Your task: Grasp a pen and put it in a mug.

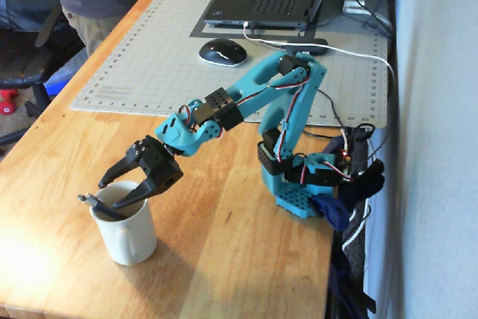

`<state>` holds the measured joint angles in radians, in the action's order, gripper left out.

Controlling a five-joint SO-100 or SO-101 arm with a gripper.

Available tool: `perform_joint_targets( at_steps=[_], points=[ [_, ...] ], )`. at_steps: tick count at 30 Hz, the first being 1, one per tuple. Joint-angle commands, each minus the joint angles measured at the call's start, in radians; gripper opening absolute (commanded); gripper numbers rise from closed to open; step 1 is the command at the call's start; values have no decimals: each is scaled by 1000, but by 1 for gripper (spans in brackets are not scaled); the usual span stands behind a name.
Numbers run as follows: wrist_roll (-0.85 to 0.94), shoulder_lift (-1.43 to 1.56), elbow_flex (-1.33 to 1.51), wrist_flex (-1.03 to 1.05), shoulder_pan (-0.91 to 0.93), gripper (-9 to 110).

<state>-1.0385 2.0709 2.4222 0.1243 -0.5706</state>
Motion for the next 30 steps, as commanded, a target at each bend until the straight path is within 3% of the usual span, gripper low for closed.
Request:
perform_joint_targets(
  at_steps=[1, 7, 21, 25, 30],
  points=[
    [23, 83, -100, 18, 11, 19],
    [249, 215, -114, 296, 48, 18],
    [1106, 529, -91, 945, 362, 16],
    [1239, 644, -26, 1092, 449, 16],
    [1278, 813, 126, 1181, 515, 14]
  ],
)
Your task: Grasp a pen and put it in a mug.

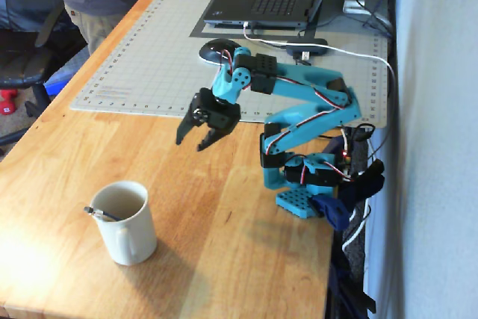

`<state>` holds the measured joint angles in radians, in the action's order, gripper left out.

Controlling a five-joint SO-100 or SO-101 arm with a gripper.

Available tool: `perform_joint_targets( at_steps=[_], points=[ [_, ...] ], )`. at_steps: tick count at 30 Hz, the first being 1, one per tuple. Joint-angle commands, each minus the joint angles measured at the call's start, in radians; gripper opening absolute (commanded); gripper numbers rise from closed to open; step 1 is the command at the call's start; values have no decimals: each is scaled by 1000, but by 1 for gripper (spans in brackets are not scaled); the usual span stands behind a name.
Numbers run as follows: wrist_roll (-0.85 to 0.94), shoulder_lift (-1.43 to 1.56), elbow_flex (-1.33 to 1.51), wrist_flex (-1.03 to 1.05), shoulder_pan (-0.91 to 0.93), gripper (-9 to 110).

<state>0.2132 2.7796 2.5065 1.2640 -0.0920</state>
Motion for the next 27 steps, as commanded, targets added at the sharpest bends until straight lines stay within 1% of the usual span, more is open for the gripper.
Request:
perform_joint_targets(
  at_steps=[1, 7, 12, 16, 22, 27],
  points=[
    [26, 133, 71, 41, 44, 13],
    [26, 278, 213, 43, 89, 6],
    [28, 402, 353, 41, 138, 6],
    [26, 482, 385, 25, 152, 6],
    [26, 535, 442, -25, 152, 6],
    [28, 572, 575, -92, 152, 6]
  ],
)
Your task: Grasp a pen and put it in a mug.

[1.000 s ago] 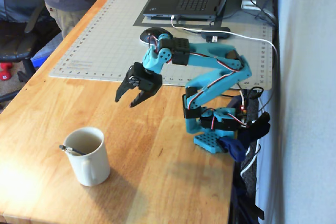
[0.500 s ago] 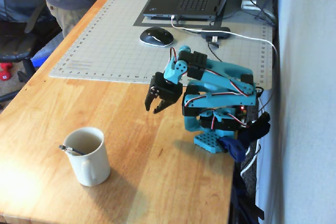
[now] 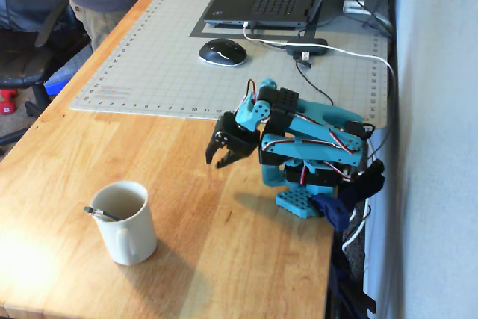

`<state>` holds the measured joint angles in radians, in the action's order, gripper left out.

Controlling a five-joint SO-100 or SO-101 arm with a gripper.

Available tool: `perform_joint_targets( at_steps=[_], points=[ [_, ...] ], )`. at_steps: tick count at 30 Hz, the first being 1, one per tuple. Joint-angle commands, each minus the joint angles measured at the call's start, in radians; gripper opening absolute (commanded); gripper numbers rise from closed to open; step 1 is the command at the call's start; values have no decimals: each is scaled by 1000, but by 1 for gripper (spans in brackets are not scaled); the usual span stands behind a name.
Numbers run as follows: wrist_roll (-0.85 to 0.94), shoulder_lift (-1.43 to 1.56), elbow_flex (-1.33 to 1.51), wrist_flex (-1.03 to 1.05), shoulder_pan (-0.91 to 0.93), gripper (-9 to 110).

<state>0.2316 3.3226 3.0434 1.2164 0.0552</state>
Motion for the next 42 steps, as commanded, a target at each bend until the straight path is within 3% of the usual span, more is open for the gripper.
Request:
perform_joint_targets(
  at_steps=[1, 42],
  points=[
    [9, 29, 57, -55, 5, 6],
    [-8, 29, 63, -48, -2, 0]
  ],
)
